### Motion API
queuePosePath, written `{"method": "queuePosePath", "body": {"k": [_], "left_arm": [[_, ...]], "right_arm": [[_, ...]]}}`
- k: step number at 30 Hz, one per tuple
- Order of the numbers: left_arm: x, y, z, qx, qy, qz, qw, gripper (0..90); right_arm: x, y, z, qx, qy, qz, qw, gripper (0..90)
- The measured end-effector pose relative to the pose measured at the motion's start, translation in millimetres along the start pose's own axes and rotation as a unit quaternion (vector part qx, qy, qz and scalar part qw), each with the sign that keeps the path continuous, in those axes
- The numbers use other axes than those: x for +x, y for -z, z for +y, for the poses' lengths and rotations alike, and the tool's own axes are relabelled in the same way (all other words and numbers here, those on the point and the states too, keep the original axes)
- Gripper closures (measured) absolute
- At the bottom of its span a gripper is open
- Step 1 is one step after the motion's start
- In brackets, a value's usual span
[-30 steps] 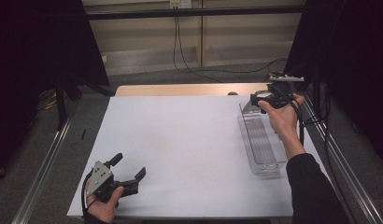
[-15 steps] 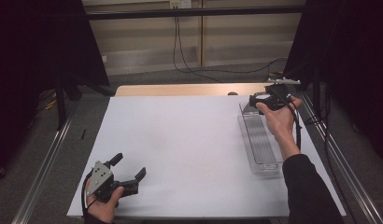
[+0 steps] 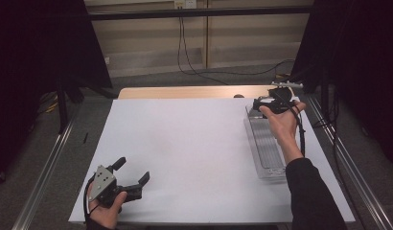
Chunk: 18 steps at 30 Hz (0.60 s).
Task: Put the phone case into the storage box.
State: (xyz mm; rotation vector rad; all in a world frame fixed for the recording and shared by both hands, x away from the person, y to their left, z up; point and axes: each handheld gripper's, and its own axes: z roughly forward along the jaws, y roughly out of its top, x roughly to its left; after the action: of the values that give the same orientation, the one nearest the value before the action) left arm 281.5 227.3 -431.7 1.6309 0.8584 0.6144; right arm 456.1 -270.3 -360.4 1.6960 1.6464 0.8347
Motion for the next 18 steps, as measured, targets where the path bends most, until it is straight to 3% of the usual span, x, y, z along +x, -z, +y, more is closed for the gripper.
{"method": "queuePosePath", "body": {"k": [18], "left_arm": [[-0.2, -0.6, -0.1, 0.001, -0.003, -0.001, 1.0, 2.7]], "right_arm": [[4.0, -15.0, 9.3, 0.031, -0.007, -0.01, 0.9994, 11.8]]}}
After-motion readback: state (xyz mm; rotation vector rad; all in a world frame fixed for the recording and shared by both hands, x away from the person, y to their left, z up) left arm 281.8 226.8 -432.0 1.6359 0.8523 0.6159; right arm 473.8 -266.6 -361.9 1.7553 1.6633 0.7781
